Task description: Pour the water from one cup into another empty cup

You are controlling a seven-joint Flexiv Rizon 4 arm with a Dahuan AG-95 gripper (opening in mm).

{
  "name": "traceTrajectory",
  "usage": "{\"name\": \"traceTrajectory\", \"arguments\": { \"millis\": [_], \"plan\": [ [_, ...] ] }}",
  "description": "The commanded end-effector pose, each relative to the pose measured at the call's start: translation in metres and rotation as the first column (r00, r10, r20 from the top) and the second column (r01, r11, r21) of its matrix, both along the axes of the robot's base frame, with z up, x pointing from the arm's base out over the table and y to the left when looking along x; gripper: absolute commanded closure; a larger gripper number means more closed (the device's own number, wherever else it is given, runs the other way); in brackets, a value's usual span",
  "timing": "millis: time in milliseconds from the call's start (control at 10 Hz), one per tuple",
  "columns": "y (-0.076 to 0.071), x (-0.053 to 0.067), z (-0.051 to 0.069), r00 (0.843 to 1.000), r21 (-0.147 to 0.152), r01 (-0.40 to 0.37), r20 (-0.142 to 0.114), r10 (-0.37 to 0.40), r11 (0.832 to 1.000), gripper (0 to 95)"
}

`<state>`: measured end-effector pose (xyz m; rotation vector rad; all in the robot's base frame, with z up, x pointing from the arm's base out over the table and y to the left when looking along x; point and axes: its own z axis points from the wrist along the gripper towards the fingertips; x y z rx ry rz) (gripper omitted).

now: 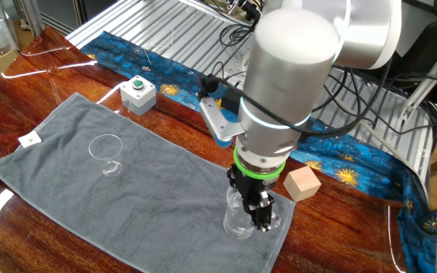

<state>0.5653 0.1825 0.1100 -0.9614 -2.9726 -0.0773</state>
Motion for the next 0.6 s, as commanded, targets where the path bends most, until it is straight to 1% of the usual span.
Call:
{"name": "traceTrajectory", "arguments": {
  "millis": [100, 300, 600],
  "plan": [
    [-0.003, -0.005, 0.008, 1.0, -0.002, -0.002, -0.005, 0.002, 1.0, 95.0],
    [-0.008, -0.013, 0.016, 1.0, -0.002, 0.003, -0.002, -0.003, 1.0, 95.0],
    [-0.017, -0.022, 0.027, 1.0, -0.003, 0.007, -0.001, -0.007, 1.0, 95.0]
  ]
}}
